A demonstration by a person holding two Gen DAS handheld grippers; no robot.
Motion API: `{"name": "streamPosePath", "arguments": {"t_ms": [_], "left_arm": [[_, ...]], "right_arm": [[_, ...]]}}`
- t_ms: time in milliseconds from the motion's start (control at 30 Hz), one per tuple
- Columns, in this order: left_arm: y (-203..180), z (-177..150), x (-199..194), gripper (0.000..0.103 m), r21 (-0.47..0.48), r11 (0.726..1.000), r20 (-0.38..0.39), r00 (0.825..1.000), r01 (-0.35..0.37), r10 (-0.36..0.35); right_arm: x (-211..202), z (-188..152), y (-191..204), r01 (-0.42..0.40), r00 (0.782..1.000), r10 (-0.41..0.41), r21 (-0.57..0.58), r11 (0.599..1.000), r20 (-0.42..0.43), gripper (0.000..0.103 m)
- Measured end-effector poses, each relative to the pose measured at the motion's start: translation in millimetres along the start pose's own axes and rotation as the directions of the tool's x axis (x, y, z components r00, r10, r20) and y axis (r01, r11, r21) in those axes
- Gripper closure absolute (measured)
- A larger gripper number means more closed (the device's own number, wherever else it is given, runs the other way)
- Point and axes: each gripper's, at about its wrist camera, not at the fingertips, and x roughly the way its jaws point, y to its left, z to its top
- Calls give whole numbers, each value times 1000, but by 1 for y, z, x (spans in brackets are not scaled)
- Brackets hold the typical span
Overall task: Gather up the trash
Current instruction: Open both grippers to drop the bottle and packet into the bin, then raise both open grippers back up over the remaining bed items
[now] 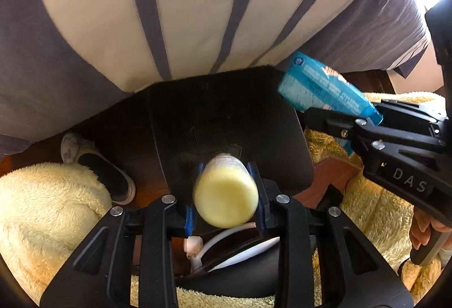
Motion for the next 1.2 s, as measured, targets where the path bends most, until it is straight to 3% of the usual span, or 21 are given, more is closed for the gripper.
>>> {"name": "streamPosePath", "arguments": {"t_ms": [133, 233, 433, 500, 567, 633, 767, 900, 1000, 1200], "left_arm": [[2, 2, 5, 70, -4, 1000, -8, 1000, 1, -1], [3, 1, 5, 58, -8, 1000, 0, 1000, -8, 8], [0, 3, -10, 42, -14, 999, 40, 998, -47, 48], [-1, 4, -17, 36, -12, 998, 58, 996, -66, 66], [-3, 5, -26, 25, -4, 997, 84, 993, -81, 81], [-6, 6, -40, 17, 4, 996, 126, 988, -91, 90], [-8, 7, -67, 9, 2, 995, 197, 976, -98, 95], [-8, 9, -103, 9, -8, 996, 290, 953, -90, 89], [-10, 14, -135, 8, -4, 995, 367, 926, -97, 92], [-1, 34, -178, 8, -36, 986, 461, 872, -164, 162]], "right_arm": [[3, 8, -3, -8, 1000, 8, 12, 1000, 1, 81], [2, 13, -6, -9, 1000, 8, 27, 1000, 7, 62], [-16, 20, -9, 5, 999, -7, 41, 999, 54, 60], [-22, 21, -11, 18, 997, -20, 38, 999, 71, 50], [-31, 22, -12, 46, 994, -49, 36, 998, 99, 26], [-41, 22, -13, 83, 987, -88, 40, 996, 134, 9], [-67, 23, -12, 99, 971, -103, 32, 995, 217, 7], [-101, 27, -11, 122, 946, -124, 24, 992, 301, 6], [-131, 34, -10, 124, 920, -122, 17, 992, 371, 4], [-169, 48, -5, 154, 876, -135, -2, 988, 463, 4]]}}
